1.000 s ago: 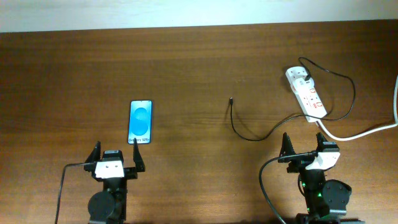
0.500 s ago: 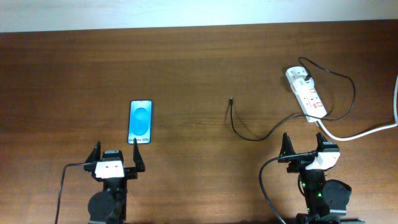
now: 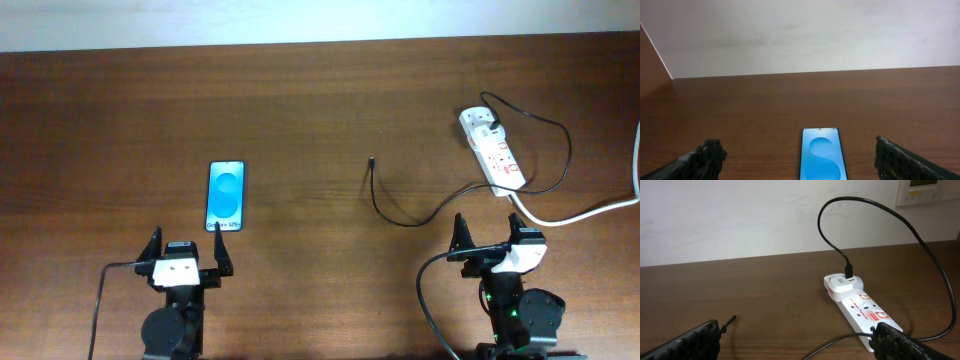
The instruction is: Plug charger to phone and switch on socket
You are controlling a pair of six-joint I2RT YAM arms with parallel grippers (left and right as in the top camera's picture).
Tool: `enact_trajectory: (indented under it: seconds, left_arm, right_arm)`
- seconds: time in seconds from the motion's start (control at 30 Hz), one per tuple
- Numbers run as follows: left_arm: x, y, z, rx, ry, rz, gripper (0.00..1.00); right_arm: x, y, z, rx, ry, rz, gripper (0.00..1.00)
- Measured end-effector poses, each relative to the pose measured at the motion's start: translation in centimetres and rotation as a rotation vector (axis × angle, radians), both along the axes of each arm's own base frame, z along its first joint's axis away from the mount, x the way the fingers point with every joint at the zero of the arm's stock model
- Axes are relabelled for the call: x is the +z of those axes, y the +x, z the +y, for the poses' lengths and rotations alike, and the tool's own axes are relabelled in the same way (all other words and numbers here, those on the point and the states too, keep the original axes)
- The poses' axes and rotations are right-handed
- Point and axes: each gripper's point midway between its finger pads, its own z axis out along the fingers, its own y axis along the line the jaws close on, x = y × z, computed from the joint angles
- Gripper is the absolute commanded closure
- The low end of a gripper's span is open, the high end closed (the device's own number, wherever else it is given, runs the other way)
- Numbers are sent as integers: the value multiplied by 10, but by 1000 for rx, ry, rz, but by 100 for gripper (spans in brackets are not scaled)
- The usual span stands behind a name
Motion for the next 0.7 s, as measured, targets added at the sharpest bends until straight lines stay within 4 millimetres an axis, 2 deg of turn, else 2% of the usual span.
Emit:
enact_trajectory:
  seconds: [0.7]
  left_arm:
    - [4, 0, 0, 0, -2, -18, 1]
  right_arm:
    - [0, 0, 0, 0, 0, 0, 2]
